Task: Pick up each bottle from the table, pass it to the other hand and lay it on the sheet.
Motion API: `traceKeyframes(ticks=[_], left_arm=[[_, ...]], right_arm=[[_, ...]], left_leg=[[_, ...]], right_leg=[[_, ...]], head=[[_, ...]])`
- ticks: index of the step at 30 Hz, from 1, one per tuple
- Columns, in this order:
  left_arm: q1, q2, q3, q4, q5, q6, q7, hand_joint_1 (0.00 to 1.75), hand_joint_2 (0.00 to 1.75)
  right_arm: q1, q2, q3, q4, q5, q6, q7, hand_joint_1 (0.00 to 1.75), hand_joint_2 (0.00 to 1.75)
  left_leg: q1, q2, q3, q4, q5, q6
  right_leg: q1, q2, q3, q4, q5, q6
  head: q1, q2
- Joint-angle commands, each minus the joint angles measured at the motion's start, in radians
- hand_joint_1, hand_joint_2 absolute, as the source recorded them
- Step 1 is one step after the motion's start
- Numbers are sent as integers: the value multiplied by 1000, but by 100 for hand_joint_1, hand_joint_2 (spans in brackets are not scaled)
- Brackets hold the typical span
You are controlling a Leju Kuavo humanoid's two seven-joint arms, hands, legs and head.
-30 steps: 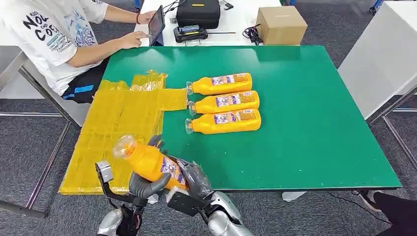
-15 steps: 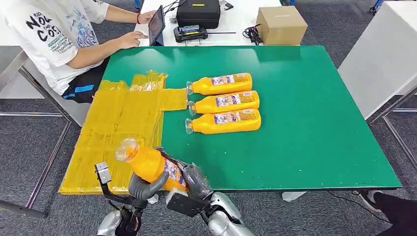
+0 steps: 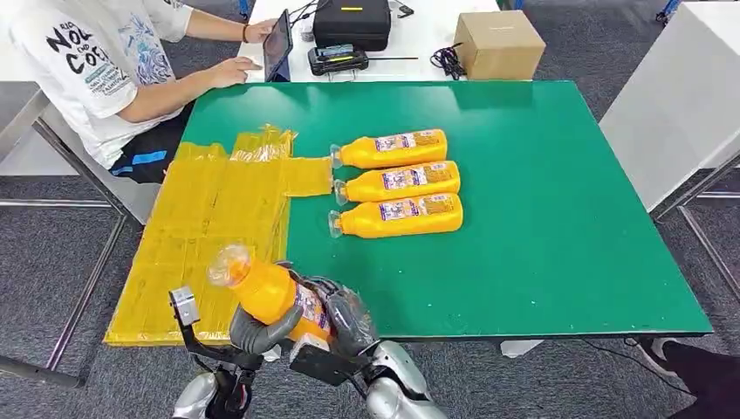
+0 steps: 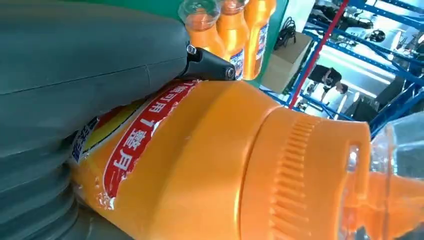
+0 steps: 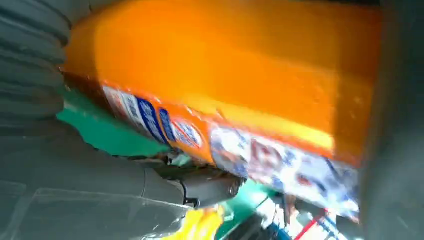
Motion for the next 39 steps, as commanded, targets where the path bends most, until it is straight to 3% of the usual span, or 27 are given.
traceKeyframes(ticks=[1, 13, 23, 25, 29, 34, 39], left_arm=[[-4, 3, 30, -12, -7, 51, 2, 175, 175], [-25, 0, 57, 27, 18, 87, -11, 175, 175], [-35, 3, 81, -15, -28, 186, -55, 175, 175], [-65, 10, 88, -34, -142, 310, -114, 175, 175], [-76, 14, 91, -36, -143, 314, -106, 175, 175], [-201, 61, 116, -37, -536, 667, -218, 175, 175], [-345, 131, 141, 73, -954, 794, -183, 175, 175]], right_arm=[[49, -43, -98, -269, -158, 86, -9, 0, 0], [120, -52, -157, -413, -305, 217, -60, 0, 0], [151, -44, -154, -480, -338, 215, -92, 0, 0], [169, -44, -150, -539, -351, 207, -123, 0, 0], [173, -46, -147, -556, -351, 206, -122, 0, 0], [171, -54, -126, -655, -410, 209, -172, 0, 0], [118, -52, -102, -629, -456, 234, -161, 0, 0]], left_leg=[[1, -1, 2, 1, -1, -1], [1, -1, 2, 0, -1, -1], [1, 0, 1, 0, -1, -1], [2, 0, 1, 1, -1, -2], [1, 0, 1, 0, 0, -2], [2, -2, 0, 2, -1, -2], [3, -1, 1, 2, 0, -3]], right_leg=[[1, -1, 3, 0, -1, -2], [1, -1, 2, -1, -1, -1], [1, -1, 2, -1, -1, -2], [2, -1, 2, 0, -1, -2], [2, -1, 1, -1, 0, -2], [2, -3, 1, 1, -1, -2], [3, -1, 2, 0, 0, -3]], head=[[0, 0], [0, 0], [0, 0], [0, 0], [0, 0], [0, 0], [0, 0]])
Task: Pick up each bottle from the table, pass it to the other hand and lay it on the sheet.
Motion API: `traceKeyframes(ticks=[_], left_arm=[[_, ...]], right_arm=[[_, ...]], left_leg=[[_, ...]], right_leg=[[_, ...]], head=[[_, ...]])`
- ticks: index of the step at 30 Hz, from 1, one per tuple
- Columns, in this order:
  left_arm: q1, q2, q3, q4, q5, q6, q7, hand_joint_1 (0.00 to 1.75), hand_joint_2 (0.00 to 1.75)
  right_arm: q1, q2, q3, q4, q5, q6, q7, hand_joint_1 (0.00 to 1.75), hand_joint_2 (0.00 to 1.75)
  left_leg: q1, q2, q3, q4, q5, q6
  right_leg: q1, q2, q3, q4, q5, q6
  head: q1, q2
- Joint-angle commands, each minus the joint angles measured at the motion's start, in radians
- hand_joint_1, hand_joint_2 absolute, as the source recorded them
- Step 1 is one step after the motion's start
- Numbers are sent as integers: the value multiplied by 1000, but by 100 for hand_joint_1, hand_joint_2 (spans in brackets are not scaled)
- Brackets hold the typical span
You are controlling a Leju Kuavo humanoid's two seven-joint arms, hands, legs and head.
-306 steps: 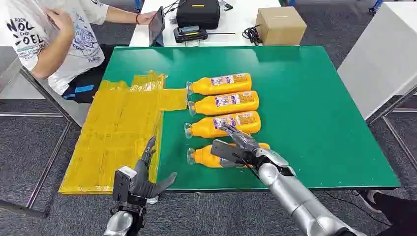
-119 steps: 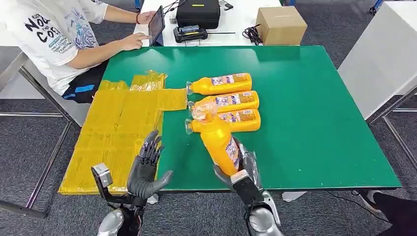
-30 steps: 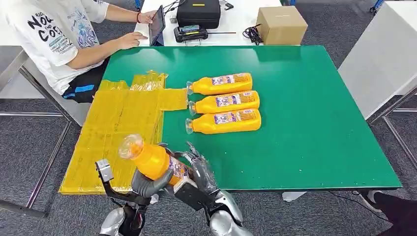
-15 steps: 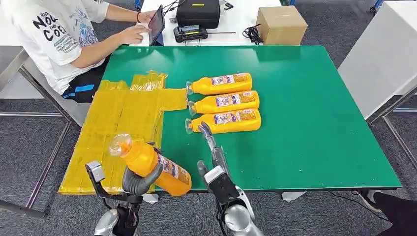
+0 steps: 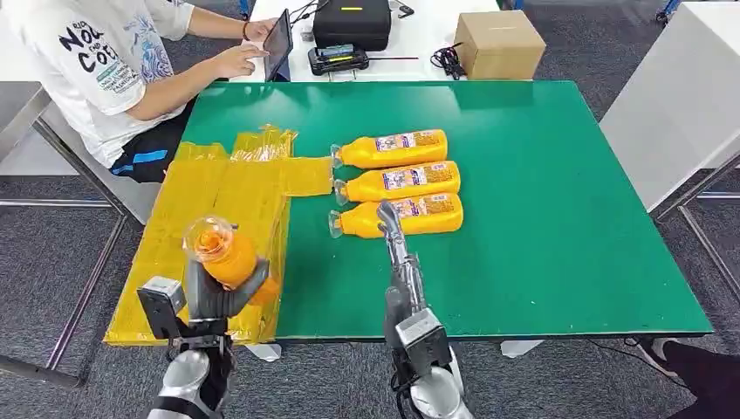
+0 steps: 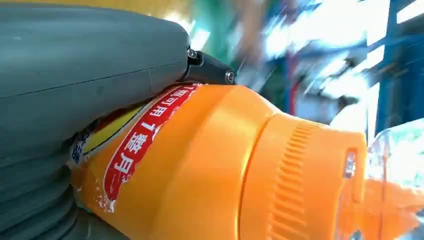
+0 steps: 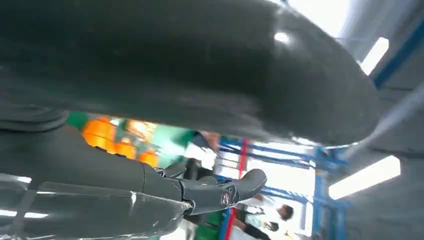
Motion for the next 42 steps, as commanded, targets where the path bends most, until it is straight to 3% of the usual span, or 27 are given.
traceKeyframes(ticks=[1, 4, 7, 19, 42], left_arm=[[-267, 126, 45, 162, -518, 153, 32, 175, 175], [-335, 166, -7, 271, -777, 189, 80, 175, 175], [-372, 182, -30, 347, -866, 200, 113, 175, 175], [-458, 244, -65, 654, -1017, 56, 144, 175, 175], [-477, 272, -111, 777, -1093, -58, 204, 175, 175]], right_arm=[[-70, -23, 33, -30, -49, 35, 10, 0, 0], [-84, -17, 35, -24, -51, 63, 18, 0, 0], [-85, -18, 35, -24, -56, 77, 20, 0, 0], [-82, -9, 32, -8, -57, 135, 27, 0, 0], [-90, -3, 41, 41, -56, 174, 46, 0, 0]], left_leg=[[2, 0, 1, 1, 0, -2], [1, 1, 2, 0, 0, -2], [1, 0, 2, 0, 1, -1], [2, 2, 4, 0, 0, -2], [2, 3, 4, 0, -1, -2]], right_leg=[[2, 0, 1, 0, 0, -2], [1, 0, 2, 0, 0, -2], [1, 0, 2, 0, 0, -1], [2, 1, 3, 0, 0, -2], [2, 2, 4, 0, 0, -2]], head=[[0, 0], [0, 0], [0, 0], [0, 0], [0, 0]])
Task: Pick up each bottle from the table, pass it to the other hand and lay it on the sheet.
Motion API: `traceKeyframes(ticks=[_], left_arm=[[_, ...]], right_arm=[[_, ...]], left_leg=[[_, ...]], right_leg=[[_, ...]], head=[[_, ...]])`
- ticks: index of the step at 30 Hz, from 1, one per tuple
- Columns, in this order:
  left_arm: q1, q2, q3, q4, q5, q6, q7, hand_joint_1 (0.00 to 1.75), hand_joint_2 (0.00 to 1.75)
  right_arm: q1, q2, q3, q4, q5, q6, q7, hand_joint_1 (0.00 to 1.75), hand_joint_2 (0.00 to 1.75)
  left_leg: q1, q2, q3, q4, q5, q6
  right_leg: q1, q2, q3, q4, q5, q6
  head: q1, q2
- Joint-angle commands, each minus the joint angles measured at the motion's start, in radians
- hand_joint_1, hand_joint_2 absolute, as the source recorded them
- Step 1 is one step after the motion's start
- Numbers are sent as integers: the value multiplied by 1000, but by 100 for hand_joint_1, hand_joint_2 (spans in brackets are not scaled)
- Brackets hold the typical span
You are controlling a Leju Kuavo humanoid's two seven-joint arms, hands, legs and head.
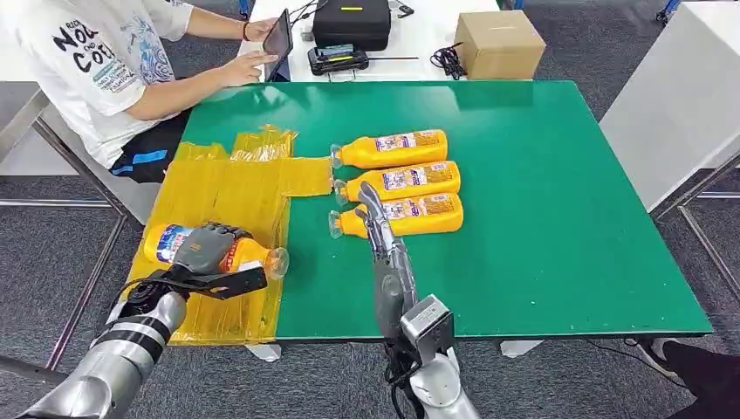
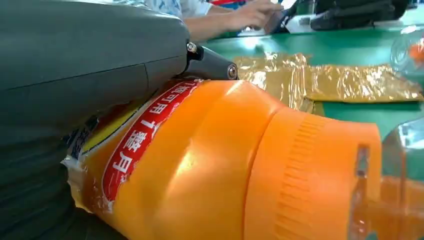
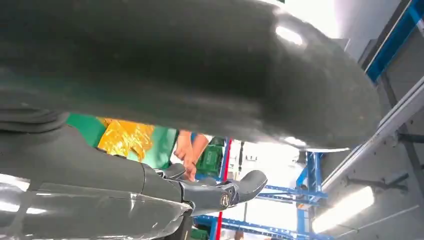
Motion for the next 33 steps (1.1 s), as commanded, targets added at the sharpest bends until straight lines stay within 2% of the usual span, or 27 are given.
traceKeyframes(ticks=[1, 2, 3, 4, 5, 9, 10, 11, 12, 13, 15, 22, 23, 25, 27, 28, 29, 33], left_arm=[[-53, 23, -45, 140, 0, -60, 29, 175, 175], [-51, 25, -46, 146, 2, -74, 29, 175, 175], [-49, 26, -46, 148, 2, -76, 27, 159, 175], [-49, 26, -46, 148, 2, -76, 27, 73, 175], [-50, 29, -53, 155, -1, -91, 27, 38, 175], [-50, 29, -53, 155, -1, -91, 27, 38, 175], [-50, 28, -52, 159, 5, -108, 24, 26, 175], [-48, 28, -42, 159, 29, -143, 7, 30, 175], [-44, 30, -39, 157, 45, -171, 0, 21, 175], [-41, 31, -28, 160, 72, -202, -16, 5, 175], [-30, 33, -18, 154, 116, -247, -44, 0, 175], [-1, 57, -9, 136, 215, -357, -92, 2, 175], [6, 54, 28, 132, 293, -446, -139, 0, 175], [26, 66, 41, 109, 341, -490, -153, 0, 175], [59, 68, 73, 68, 471, -612, -193, 0, 175], [62, 68, 72, 68, 471, -611, -193, 0, 175], [76, 58, 107, 47, 547, -673, -221, 0, 175], [98, 51, 103, 1, 582, -686, -203, 0, 175]], right_arm=[[-43, -16, 14, 72, 0, 6, 8, 0, 0], [-44, -16, 15, 73, 1, 7, 10, 0, 0], [-43, -17, 15, 73, 1, 7, 10, 0, 0], [-43, -17, 15, 73, 1, 7, 10, 0, 0], [-45, -18, 15, 77, 3, 9, 12, 0, 0], [-45, -18, 15, 77, 3, 9, 12, 0, 0], [-47, -17, 15, 81, 3, 9, 13, 0, 0], [-48, -17, 15, 84, 3, 12, 15, 0, 0], [-49, -16, 15, 87, 3, 12, 16, 0, 0], [-53, -15, 16, 95, 2, 15, 18, 0, 0], [-60, -13, 16, 110, 0, 17, 20, 0, 0], [-73, -9, 15, 141, -8, 23, 25, 0, 0], [-78, -8, 18, 155, -9, 23, 26, 0, 0], [-84, -8, 22, 169, -11, 27, 28, 0, 0], [-88, -6, 26, 184, -14, 27, 26, 0, 0], [-88, -7, 26, 184, -14, 27, 26, 0, 0], [-90, -6, 27, 190, -15, 28, 26, 0, 0], [-92, -6, 28, 195, -16, 27, 25, 0, 0]], left_leg=[[2, 2, 4, 0, -1, -2], [1, 2, 3, -1, 0, -1], [2, 3, 4, 0, -1, -2], [2, 3, 5, 0, -1, -2], [1, 2, 3, -1, -1, -1], [0, 2, 3, -1, 0, -1], [1, 3, 5, -1, -1, -1], [1, 2, 4, -1, 0, -1], [2, 3, 6, -1, -1, -2], [2, 2, 5, -1, -1, -1], [2, 4, 7, -1, -1, -2], [1, 4, 10, -3, -1, -2], [0, 3, 10, -2, -1, -1], [1, 5, 12, -3, -1, -2], [-1, 3, 11, -3, -1, -1], [0, 6, 13, -4, -1, -1], [0, 4, 13, -4, -1, -1], [0, 2, 12, -3, -1, -1]], right_leg=[[2, 2, 4, -1, 0, -2], [1, 1, 2, -1, 0, -1], [2, 2, 4, -1, 0, -2], [2, 2, 4, -1, 0, -2], [1, 2, 3, -1, 0, -2], [0, 2, 3, -1, 0, -1], [1, 2, 4, -1, 0, -2], [1, 2, 4, -1, 0, -1], [3, 3, 6, -2, 0, -2], [2, 2, 5, -1, 0, -2], [2, 4, 7, -2, 0, -2], [1, 5, 10, -3, 1, -2], [0, 4, 9, -2, 1, -2], [1, 5, 11, -3, 1, -2], [-1, 3, 11, -1, 0, -1], [0, 6, 12, -3, 1, -2], [0, 5, 12, -2, 1, -1], [0, 3, 12, -1, 0, -1]], head=[[0, 0], [0, 0], [0, 0], [0, 0], [0, 0], [0, 0], [0, 0], [0, 0], [0, 0], [0, 0], [0, 0], [0, 0], [0, 0], [0, 0], [0, 0], [0, 0], [0, 0], [0, 0]])
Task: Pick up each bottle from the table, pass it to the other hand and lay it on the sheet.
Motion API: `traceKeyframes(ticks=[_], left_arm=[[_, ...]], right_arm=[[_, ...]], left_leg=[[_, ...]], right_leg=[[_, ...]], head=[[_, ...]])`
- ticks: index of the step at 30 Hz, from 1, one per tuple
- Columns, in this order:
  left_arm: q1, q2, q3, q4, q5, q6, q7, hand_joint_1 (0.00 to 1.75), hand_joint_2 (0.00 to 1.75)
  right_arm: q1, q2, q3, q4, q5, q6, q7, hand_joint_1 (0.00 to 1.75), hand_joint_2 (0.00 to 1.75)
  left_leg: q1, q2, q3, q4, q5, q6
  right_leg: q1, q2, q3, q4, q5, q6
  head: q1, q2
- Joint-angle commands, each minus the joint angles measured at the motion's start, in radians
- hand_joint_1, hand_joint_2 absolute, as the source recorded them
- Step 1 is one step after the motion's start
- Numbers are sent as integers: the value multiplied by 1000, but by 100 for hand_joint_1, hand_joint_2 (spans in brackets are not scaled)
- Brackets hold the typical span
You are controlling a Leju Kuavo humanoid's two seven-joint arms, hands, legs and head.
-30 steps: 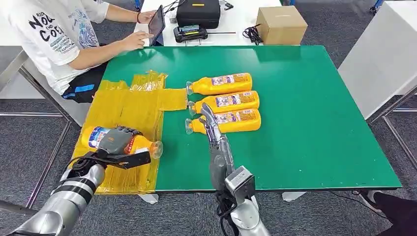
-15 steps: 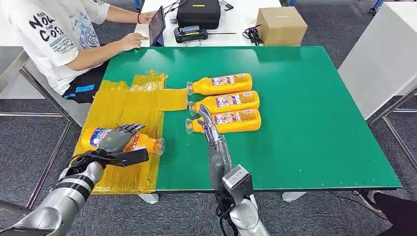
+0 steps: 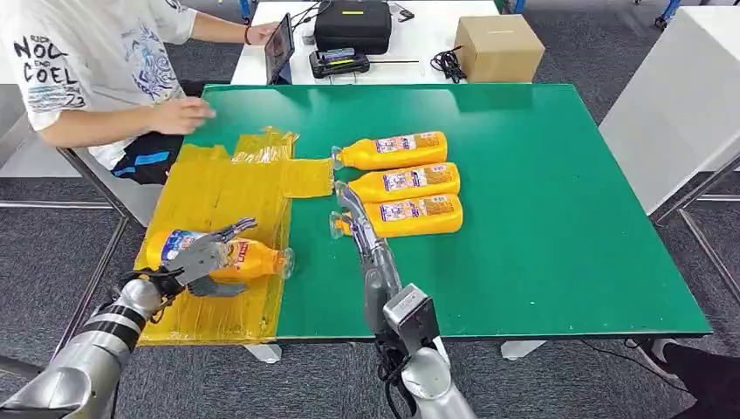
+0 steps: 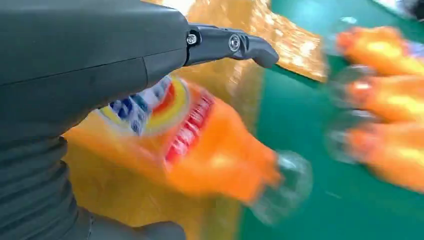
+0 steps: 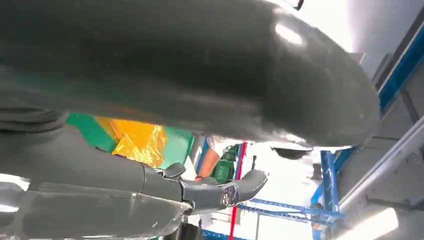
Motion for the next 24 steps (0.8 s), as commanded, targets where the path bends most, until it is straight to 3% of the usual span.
traceKeyframes(ticks=[1, 5, 7, 8, 11, 13, 19, 24], left_arm=[[115, -2, 62, -45, 95, -85, 2, 0, 175], [116, -7, 73, -52, 127, -98, -8, 0, 175], [121, -56, 111, -98, 202, -49, -26, 0, 175], [119, -79, 112, -127, 195, 57, -22, 0, 175], [81, -162, 100, -185, 51, 584, 38, 0, 175], [80, -199, 156, -231, 95, 734, -20, 0, 175], [188, -249, 207, -502, 311, 816, -106, 0, 175], [284, -304, 208, -697, 535, 757, -106, 0, 175]], right_arm=[[-53, -14, 20, 108, -5, 2, 0, 0, 0], [-53, -15, 21, 105, -5, 2, 0, 0, 0], [-48, -14, 20, 106, -5, -5, 1, 0, 0], [-47, -14, 20, 106, -1, -10, 3, 0, 0], [-26, -14, 21, 77, 17, -39, 12, 0, 0], [-29, -15, 36, 80, 25, -46, 24, 0, 0], [-15, -32, 40, 80, 40, -95, 20, 0, 0], [24, -51, -3, 36, 53, -127, 15, 0, 0]], left_leg=[[1, 6, 4, -2, -1, -1], [0, 4, 3, -1, -1, -1], [1, 4, 3, -1, -1, -1], [1, 3, 3, -1, -1, -1], [1, -2, 0, 0, 0, -1], [2, -4, -2, 1, 0, -1], [2, 1, -2, 1, -1, -1], [2, 1, -3, 2, -2, -1]], right_leg=[[1, 5, 3, -2, 1, -2], [1, 3, 2, -2, 0, -2], [1, 4, 2, -2, 0, -2], [1, 2, 2, -2, 0, -2], [1, -3, 0, -1, 0, -1], [2, -5, -1, -1, -1, -1], [2, 0, -1, -2, -1, -1], [3, -1, -2, -2, -1, -1]], head=[[0, 0], [0, 0], [0, 0], [0, 0], [0, 0], [0, 0], [0, 0], [0, 0]])
